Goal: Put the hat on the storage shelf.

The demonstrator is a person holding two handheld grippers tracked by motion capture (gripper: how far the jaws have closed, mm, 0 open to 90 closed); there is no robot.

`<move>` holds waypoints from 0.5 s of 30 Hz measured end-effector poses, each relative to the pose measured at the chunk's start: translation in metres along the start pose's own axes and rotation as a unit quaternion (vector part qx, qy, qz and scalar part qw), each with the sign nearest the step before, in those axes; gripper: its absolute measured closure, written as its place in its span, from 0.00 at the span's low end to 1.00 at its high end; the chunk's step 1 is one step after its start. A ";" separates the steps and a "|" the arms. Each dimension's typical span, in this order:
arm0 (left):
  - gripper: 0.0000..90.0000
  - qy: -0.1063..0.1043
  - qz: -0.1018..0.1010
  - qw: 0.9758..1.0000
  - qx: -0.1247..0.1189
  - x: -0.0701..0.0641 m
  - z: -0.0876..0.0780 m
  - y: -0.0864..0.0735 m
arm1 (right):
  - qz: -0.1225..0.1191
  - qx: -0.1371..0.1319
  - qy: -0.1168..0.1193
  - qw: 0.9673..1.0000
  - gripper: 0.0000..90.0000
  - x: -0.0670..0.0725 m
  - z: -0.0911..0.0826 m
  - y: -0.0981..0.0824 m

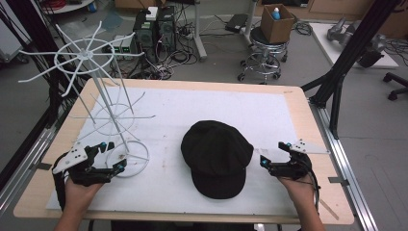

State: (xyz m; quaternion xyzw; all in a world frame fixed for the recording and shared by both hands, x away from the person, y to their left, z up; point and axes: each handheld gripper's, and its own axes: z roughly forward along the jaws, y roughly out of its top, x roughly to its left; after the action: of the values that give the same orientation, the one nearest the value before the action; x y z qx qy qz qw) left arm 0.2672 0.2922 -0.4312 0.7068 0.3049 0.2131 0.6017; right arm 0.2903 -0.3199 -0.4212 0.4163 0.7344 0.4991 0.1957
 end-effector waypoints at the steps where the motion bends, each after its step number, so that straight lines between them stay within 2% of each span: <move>1: 0.19 0.000 -0.002 1.000 0.002 0.000 0.000 0.000 | 0.001 -0.001 0.001 1.000 0.03 -0.001 0.001 0.000; 8: 0.19 -0.003 0.007 1.000 0.012 -0.004 0.004 0.000 | 0.001 0.009 0.003 1.000 0.03 -0.003 0.002 -0.001; 11: 0.19 -0.006 0.010 1.000 0.018 -0.005 0.005 0.000 | 0.000 0.005 0.003 1.000 0.03 -0.002 0.001 -0.001; 15: 0.19 -0.006 0.006 1.000 0.014 -0.005 0.003 0.000 | 0.003 0.002 0.002 1.000 0.03 -0.001 0.000 0.000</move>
State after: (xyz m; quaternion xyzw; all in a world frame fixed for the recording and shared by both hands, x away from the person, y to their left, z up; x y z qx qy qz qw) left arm 0.2659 0.2866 -0.4315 0.7180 0.3006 0.2083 0.5922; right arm 0.2908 -0.3212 -0.4217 0.4178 0.7348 0.4988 0.1917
